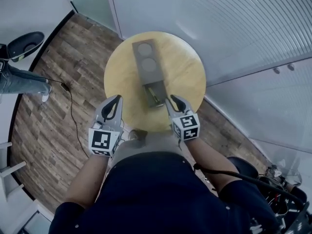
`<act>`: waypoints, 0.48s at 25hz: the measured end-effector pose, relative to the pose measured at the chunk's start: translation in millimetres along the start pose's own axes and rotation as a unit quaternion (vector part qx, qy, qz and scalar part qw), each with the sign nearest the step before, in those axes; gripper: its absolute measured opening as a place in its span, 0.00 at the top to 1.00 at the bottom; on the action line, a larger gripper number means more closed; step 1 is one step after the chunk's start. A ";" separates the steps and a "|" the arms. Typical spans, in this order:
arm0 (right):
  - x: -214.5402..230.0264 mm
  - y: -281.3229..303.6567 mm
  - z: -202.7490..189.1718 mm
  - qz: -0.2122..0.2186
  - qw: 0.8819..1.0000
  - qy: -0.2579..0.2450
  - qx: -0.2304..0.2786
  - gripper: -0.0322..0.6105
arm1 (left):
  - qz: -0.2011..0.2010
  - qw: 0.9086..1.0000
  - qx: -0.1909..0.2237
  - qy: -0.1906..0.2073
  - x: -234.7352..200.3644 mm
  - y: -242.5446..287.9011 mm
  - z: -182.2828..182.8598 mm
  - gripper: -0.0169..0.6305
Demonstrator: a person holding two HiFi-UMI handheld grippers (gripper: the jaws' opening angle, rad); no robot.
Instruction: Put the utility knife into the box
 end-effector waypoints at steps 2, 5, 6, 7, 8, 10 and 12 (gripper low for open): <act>4.7 -9.5 10.9 -0.012 1.000 0.005 0.023 0.82 | -0.001 1.000 0.012 0.010 -0.2 -0.8 4.9 0.97; 3.6 -23.0 29.1 -0.017 0.998 -0.015 0.051 0.82 | -0.006 0.999 0.026 0.020 2.2 -1.6 15.2 0.97; 0.2 -27.9 34.3 -0.013 0.998 -0.028 0.059 0.82 | -0.007 0.999 0.028 0.022 3.6 -2.5 19.7 0.97; -3.8 -33.4 39.0 -0.008 0.997 -0.037 0.068 0.82 | -0.008 0.999 0.032 0.026 5.5 -4.0 23.4 0.97; -7.8 -39.7 43.4 -0.003 0.996 -0.044 0.075 0.82 | -0.009 0.999 0.036 0.031 7.8 -6.2 26.2 0.97; -14.6 -53.5 52.4 0.006 0.995 -0.054 0.088 0.82 | -0.015 0.998 0.044 0.040 13.7 -11.5 32.2 0.97; -18.6 -65.9 63.5 0.009 0.993 -0.063 0.102 0.82 | -0.022 0.997 0.049 0.049 18.1 -16.1 40.4 0.97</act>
Point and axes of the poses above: the fingertips, and each gripper's own axes: y forward along the fingers, x to its right, z out of its top, the point moved 6 cm from there along -y, backward along the fingers, and after that the axes turned 10 degrees about y, right-handed, at the moved point
